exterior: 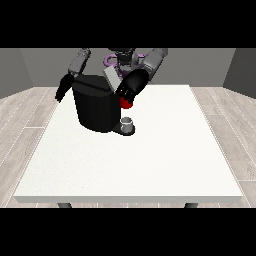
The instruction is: Insert the coffee pod into the coffee machine and close the lid
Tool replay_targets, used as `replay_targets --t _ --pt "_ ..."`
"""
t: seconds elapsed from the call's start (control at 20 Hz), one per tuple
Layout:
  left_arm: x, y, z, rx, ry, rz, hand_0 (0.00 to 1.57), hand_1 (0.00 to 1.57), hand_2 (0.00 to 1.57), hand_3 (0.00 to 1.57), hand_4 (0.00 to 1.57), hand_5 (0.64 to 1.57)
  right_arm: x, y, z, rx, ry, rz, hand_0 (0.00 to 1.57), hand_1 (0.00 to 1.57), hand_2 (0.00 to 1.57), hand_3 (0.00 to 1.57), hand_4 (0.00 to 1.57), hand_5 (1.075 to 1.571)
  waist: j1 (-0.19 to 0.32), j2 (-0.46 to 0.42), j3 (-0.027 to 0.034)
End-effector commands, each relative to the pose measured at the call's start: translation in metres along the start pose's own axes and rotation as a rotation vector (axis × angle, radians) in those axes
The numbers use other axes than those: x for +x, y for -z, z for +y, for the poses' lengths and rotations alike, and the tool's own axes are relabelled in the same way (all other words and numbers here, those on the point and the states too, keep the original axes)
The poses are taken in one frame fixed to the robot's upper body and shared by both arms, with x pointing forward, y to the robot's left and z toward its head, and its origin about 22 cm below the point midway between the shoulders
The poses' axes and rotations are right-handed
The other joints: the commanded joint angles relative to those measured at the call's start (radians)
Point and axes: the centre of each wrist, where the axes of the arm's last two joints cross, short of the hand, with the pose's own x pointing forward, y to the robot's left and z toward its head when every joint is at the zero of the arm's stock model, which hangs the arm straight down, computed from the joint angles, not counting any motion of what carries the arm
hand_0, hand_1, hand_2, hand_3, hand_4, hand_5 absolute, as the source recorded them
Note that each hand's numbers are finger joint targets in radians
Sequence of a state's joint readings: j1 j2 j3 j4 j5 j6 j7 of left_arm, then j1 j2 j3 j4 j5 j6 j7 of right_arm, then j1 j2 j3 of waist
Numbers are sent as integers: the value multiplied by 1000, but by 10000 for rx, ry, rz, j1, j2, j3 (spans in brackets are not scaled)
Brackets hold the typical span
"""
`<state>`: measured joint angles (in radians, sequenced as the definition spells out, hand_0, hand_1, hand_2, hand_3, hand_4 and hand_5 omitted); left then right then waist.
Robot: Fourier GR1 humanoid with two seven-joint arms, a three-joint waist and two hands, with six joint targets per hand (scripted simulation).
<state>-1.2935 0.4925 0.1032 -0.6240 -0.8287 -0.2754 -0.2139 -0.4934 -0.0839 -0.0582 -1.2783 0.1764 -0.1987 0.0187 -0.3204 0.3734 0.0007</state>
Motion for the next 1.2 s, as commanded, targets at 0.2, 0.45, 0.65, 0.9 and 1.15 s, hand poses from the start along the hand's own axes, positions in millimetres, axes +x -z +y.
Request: replay_targets --t 0.2,0.45,0.65,0.9,1.15 --pt "1 -4 30 844 640 -284 1222 1222 1174 886 0 1571 2 -1 5 207 -73 -297 0 0 0 0 108 1571 -261 355 -3" --pt "-10 -6 -21 339 1225 -798 925 925 982 695 0 1571 -7 -4 2 -403 44 61 0 0 0 0 87 1571 355 165 -7" --pt "-12 -11 31 876 1725 -165 0 0 686 554 0 1571 3 -5 17 -48 -366 -236 0 0 0 0 147 1571 -104 370 -5" --pt "-32 -21 32 1134 1841 111 0 0 565 474 0 1571 10 -5 10 159 -216 -328 0 0 0 0 83 1571 -218 466 -8" --pt "-25 -11 -5 752 1533 206 0 0 432 326 0 1571 4 -5 4 191 -249 -75 0 0 0 0 144 1571 -170 106 -6"
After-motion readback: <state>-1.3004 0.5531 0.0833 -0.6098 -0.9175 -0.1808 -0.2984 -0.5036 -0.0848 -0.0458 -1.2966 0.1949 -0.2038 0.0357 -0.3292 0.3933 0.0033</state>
